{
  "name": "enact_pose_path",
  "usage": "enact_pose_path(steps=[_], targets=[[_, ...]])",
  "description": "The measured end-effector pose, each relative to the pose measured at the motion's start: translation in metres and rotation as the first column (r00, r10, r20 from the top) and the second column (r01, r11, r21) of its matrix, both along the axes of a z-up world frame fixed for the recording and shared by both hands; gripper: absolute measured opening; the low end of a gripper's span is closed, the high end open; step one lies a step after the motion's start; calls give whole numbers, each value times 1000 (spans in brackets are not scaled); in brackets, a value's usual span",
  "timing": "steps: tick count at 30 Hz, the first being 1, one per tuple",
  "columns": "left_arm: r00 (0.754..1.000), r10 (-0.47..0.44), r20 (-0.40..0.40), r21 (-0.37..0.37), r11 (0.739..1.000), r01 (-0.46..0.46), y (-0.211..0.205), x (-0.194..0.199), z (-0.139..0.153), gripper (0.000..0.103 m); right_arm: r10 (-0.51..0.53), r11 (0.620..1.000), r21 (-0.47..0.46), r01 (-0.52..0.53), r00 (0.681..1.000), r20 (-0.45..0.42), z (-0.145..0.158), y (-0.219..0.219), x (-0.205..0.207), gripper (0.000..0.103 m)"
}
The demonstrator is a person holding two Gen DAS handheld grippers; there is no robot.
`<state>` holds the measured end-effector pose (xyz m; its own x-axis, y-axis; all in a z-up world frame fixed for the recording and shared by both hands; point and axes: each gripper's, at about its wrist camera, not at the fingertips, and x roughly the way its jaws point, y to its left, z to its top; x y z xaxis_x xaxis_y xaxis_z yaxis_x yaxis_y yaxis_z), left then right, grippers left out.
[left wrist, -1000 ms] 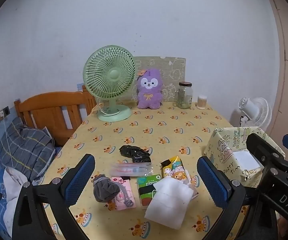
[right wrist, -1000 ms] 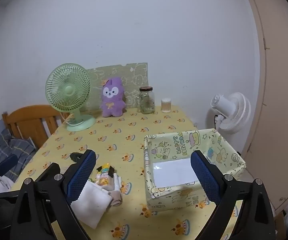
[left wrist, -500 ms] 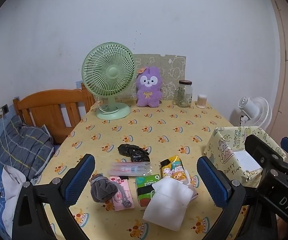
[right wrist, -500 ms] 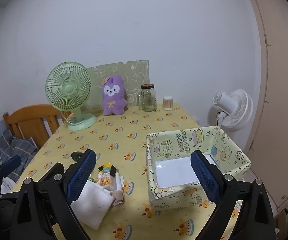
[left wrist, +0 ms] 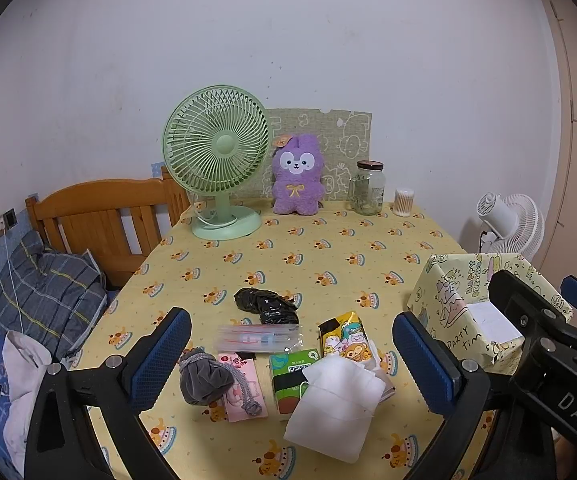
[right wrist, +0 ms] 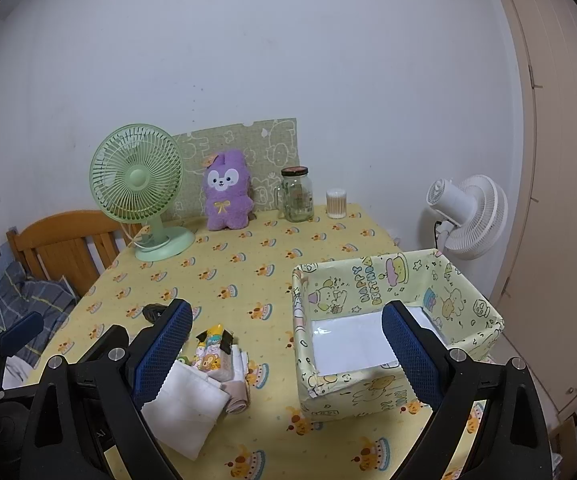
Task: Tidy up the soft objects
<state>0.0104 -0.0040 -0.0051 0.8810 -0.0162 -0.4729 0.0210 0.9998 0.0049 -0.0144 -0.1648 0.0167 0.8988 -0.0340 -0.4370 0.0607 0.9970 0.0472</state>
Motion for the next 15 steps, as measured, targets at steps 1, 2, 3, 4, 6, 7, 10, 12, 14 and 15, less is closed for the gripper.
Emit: enact_pose_path(steps=[1,2,3,4,6,7,10,12,14,15], targets=[[1000,0,0,0,1000,0,0,0,0,101,0,1000,1,0,1000,1,0,0,0,97],[1000,0,1,0,1000,0,1,1,0,101,0,1000,1,0,1000,1,0,0,0,97],[1000,0,3,-1,1000,0,1,-1,0,101,0,1000,1,0,1000,0,0,0,0,97],[1000,0,2,-2,1000,0,1,-1,0,101,-1,1000,1,1,1000,0,1,0,0,97],[1000,1,3,0,1000,-1,0,-1,0,101,-1,1000,-1,1,1000,1,1,1,0,97],[1000,0,2,0,1000,0,1,-1,0,101,-2,1000,-1,2,1000,1,1,0,0,97],[1000,0,2,0,1000,0,1,-1,1,101,-2,1000,2,2,1000,-1,0,0,0,97],[1000,0,3,0,1000,0,1,-1,0,101,-2,1000,4,2,1000,-2,0,0,0,97],[1000,0,2,-1,1000,0,1,-1,1,101,-3,1000,2,3,1000,0,0,0,-1,97],[1000,0,2,-2,1000,0,1,-1,1,101,-3,1000,2,3,1000,0,0,0,-1,97]])
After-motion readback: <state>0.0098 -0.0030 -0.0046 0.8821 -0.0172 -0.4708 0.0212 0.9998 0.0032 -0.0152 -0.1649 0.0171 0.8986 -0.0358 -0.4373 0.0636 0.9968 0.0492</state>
